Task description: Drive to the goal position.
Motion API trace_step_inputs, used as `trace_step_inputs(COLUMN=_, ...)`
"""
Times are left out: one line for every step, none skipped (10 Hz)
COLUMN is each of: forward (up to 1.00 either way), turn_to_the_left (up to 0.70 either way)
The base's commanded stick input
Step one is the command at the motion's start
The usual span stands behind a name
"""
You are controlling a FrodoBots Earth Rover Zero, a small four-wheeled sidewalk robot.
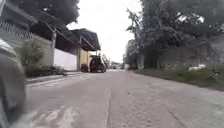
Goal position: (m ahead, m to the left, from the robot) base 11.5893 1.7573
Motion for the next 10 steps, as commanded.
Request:
trace_step_inputs(forward=0.7, turn_to_the_left=0.0)
trace_step_inputs(forward=0.7, turn_to_the_left=0.0)
trace_step_inputs(forward=0.7, turn_to_the_left=-0.23)
trace_step_inputs(forward=0.7, turn_to_the_left=0.0)
trace_step_inputs(forward=0.7, turn_to_the_left=0.0)
trace_step_inputs(forward=0.7, turn_to_the_left=0.0)
trace_step_inputs(forward=0.7, turn_to_the_left=0.0)
trace_step_inputs(forward=0.7, turn_to_the_left=0.0)
trace_step_inputs(forward=0.7, turn_to_the_left=0.0)
trace_step_inputs(forward=0.7, turn_to_the_left=0.0)
